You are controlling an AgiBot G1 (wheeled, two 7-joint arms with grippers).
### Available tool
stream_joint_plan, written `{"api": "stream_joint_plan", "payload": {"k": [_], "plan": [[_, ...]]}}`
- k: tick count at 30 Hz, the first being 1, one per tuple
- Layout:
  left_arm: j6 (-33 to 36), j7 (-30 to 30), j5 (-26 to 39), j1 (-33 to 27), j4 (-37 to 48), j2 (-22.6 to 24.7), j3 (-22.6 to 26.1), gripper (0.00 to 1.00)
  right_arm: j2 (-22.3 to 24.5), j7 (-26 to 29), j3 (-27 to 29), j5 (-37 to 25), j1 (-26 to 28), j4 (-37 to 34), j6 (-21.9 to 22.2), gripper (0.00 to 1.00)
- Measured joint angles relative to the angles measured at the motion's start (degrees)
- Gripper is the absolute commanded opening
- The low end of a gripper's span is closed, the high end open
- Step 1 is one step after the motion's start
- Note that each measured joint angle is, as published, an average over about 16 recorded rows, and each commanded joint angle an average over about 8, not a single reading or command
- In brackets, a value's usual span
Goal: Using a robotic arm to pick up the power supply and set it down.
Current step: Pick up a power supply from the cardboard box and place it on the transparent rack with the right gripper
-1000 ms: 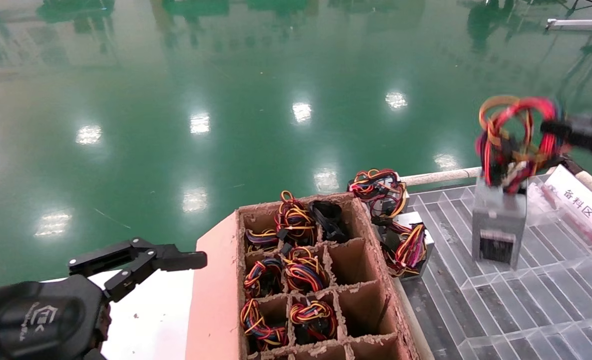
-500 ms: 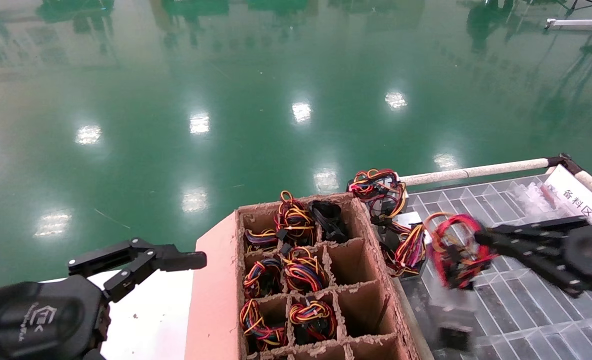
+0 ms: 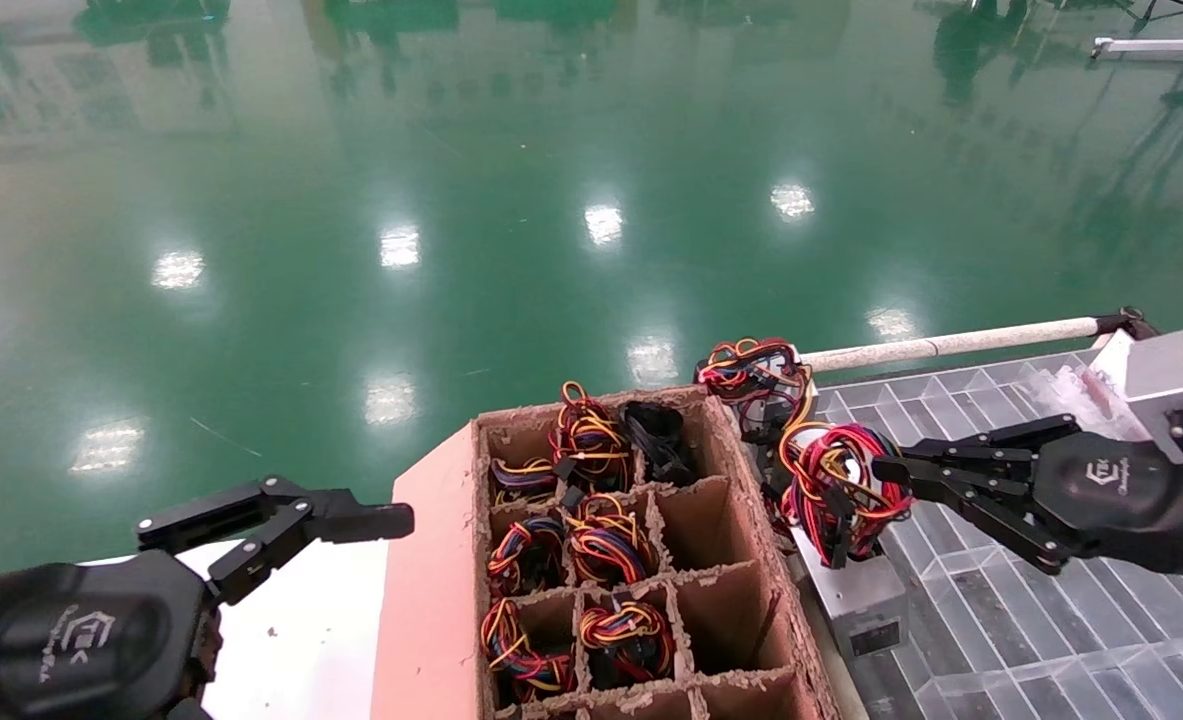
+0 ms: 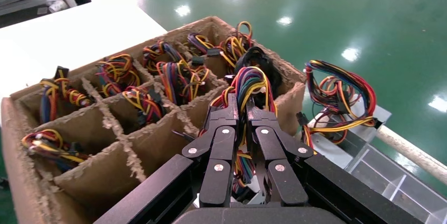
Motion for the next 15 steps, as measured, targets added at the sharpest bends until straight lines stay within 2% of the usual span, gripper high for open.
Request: {"api": "stream_joint_plan", "payload": {"k": [15], "plan": [[0.0, 0.0, 0.0, 0.0, 0.0, 0.0, 0.0, 1.0, -3.6, -8.1, -1.3, -0.5, 2.0, -12.3, 0.1, 0.0]]}}
